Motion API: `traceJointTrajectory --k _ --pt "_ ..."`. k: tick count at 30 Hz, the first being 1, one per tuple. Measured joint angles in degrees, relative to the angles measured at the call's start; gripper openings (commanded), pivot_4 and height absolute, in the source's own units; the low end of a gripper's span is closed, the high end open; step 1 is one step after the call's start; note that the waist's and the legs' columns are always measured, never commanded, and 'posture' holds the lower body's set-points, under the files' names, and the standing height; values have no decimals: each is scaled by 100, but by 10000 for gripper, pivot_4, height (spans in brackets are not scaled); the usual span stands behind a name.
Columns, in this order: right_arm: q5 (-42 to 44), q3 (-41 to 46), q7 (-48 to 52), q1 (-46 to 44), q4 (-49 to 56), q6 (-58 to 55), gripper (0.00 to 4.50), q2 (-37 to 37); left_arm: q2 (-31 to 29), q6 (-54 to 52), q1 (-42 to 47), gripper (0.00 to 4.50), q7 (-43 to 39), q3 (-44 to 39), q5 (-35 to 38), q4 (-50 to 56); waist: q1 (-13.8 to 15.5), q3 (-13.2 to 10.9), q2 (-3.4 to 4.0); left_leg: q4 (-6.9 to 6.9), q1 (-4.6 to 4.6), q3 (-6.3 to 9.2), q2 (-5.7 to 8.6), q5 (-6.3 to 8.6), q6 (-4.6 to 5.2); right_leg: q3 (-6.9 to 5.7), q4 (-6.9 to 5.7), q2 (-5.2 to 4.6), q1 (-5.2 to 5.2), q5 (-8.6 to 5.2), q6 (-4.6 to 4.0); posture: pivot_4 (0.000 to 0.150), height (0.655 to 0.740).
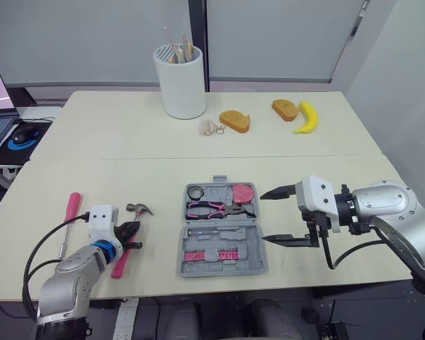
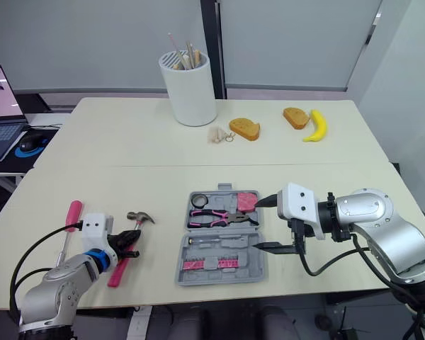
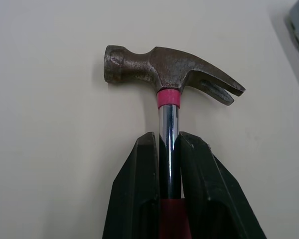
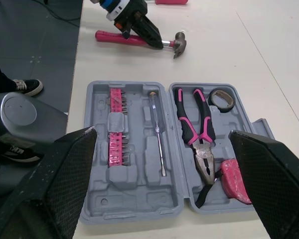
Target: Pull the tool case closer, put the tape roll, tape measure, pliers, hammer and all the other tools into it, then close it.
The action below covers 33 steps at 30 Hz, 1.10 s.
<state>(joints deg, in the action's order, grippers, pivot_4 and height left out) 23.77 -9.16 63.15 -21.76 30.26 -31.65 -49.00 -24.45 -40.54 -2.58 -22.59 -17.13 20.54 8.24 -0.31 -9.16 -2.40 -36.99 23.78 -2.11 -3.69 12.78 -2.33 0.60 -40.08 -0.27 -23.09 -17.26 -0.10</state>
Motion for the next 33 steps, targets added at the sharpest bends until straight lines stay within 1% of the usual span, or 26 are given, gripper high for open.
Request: traceJointTrajectory --k 5,7,9,11,15,18,21,26,30,33 --pt "-19 -1 -19 3 -2 37 45000 5 139 -55 -88 2500 181 173 -28 277 1 0 0 0 0 0 3 0 0 0 1 4 0 0 0 1500 7337" --pt "-25 -2 -46 4 -2 40 45000 8 134 -36 -104 807 174 180 -42 282 1 0 0 0 0 -1 3 0 0 1 1 5 0 0 0 1500 7337" --pt "-25 -1 -69 13 -1 42 45000 8 80 50 -140 809 55 192 -40 284 -1 -1 -1 0 0 0 2 0 0 1 1 6 -1 0 0 1500 7337" --pt "-25 -1 -72 58 0 43 45000 6 -131 298 -245 809 -259 271 -56 311 -1 -2 -3 1 0 -1 2 0 0 0 4 7 -1 0 -1 1500 7337" --pt "-23 71 -71 219 44 44 45000 -105 -990 1070 -479 809 -1313 476 -148 424 0 -6 -1 4 0 -2 0 0 0 0 6 9 -4 -1 -3 1500 7337" --pt "-23 119 -83 308 117 49 45000 -145 -1213 1248 -415 809 -1767 494 -59 482 1 -7 0 2 0 -6 -2 0 0 3 6 5 -4 -1 -2 1500 7337" --pt "-34 117 -139 347 160 58 45000 -141 -1202 1176 -278 809 -1822 495 -9 389 0 -8 -1 2 1 -7 0 0 0 4 6 6 -4 -1 -1 1500 7337" --pt "-110 -4 -235 340 213 92 45000 3 -919 1052 -184 809 -1488 674 -190 -71 -14 -8 -2 3 2 -3 0 0 0 2 7 12 -6 -1 -1 1500 7337" --pt "-138 -25 -234 321 213 106 45000 13 -781 1067 -168 809 -1280 775 -329 -268 -10 -8 -2 2 2 -3 -1 0 0 3 6 11 -6 -1 -1 1500 7337" --pt "-203 -77 -231 303 213 110 45000 21 -780 1236 -148 808 -1310 778 -381 -412 -11 -7 -1 3 1 -4 -1 0 0 3 6 11 -6 -1 -1 1500 7337"
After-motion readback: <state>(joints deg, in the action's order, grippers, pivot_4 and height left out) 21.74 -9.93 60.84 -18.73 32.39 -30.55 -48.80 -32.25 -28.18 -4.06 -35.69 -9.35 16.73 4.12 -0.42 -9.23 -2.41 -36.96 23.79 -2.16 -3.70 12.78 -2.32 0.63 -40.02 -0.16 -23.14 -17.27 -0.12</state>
